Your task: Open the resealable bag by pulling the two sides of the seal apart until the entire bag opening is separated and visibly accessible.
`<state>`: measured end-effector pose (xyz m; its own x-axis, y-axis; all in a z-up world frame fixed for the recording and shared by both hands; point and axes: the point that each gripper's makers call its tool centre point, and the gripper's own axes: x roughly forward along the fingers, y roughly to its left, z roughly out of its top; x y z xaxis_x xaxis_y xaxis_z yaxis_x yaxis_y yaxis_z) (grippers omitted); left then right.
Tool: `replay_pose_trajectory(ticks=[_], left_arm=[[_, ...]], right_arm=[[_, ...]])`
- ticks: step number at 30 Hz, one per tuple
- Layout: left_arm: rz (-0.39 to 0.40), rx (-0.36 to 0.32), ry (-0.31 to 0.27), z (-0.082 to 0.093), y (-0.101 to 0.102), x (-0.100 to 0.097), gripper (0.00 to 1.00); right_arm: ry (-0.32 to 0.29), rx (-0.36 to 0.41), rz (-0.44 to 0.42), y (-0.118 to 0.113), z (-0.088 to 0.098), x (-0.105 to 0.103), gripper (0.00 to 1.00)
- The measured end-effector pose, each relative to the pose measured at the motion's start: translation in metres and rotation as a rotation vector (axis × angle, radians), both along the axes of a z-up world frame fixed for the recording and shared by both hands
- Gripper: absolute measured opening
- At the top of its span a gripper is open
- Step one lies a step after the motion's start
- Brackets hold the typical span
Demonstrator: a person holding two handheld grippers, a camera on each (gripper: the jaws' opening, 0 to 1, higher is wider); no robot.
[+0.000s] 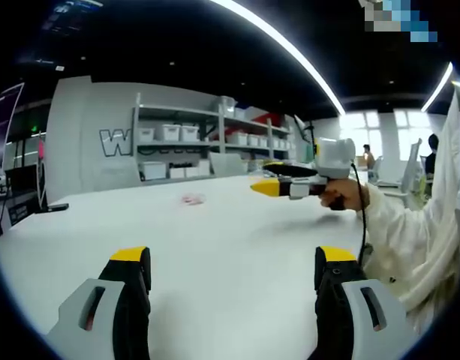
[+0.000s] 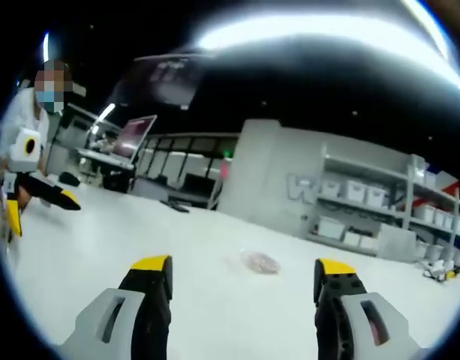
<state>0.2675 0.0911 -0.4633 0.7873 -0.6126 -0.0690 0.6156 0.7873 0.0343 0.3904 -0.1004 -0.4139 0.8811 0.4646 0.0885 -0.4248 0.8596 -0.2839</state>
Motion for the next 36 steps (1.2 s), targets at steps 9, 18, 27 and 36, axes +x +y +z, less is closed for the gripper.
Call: replay_pose_trajectory(ticks=[9, 18, 27, 36], left_arm=[[-0.001, -0.005, 0.005, -0.002, 0.0, 0.001, 0.89], [0.0, -0.009, 0.003, -0.001, 0.002, 0.0, 0.89], [0.003, -0.009, 0.0, 0.0, 0.003, 0.001, 0.89], [-0.002, -0.007, 0.001, 0.0, -0.001, 0.0, 0.89]], right_arm=[[-0.007, -0.006, -0.01, -0.006, 0.002, -0.013, 0.76], [-0.001, -0.011, -0.03, -0.013, -0.001, -0.018, 0.76], [-0.002, -0.012, -0.047, -0.022, 0.0, -0.026, 0.76], [0.001, -0.013, -0.069, -0.034, 0.001, -0.035, 0.75]])
